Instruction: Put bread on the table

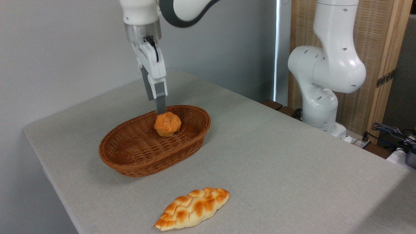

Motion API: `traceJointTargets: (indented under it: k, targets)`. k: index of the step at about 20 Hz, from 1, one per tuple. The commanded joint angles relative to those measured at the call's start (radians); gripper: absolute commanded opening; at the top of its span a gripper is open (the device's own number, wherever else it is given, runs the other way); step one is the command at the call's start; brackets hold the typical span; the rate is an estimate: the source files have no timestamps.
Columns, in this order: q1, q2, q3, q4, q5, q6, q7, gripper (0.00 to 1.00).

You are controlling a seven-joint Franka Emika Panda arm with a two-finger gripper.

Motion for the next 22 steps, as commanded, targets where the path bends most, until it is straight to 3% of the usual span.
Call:
traceJointTargets:
  k: [1,5,9,20,21,22]
  targets:
    - [0.012,-0.028,-0.003,-0.098,-0.023,0.077,0.042,1.0]
    - [0.014,-0.008,-0.005,-0.109,-0.032,0.1,0.045,1.0]
    - [0.014,-0.006,-0.008,-0.112,-0.104,0.111,0.045,1.0]
    - [0.014,0.007,-0.02,-0.171,-0.101,0.145,0.067,1.0]
    - [0.014,0.012,-0.02,-0.178,-0.101,0.145,0.067,0.97]
    - [0.014,0.015,-0.026,-0.184,-0.098,0.146,0.073,0.81]
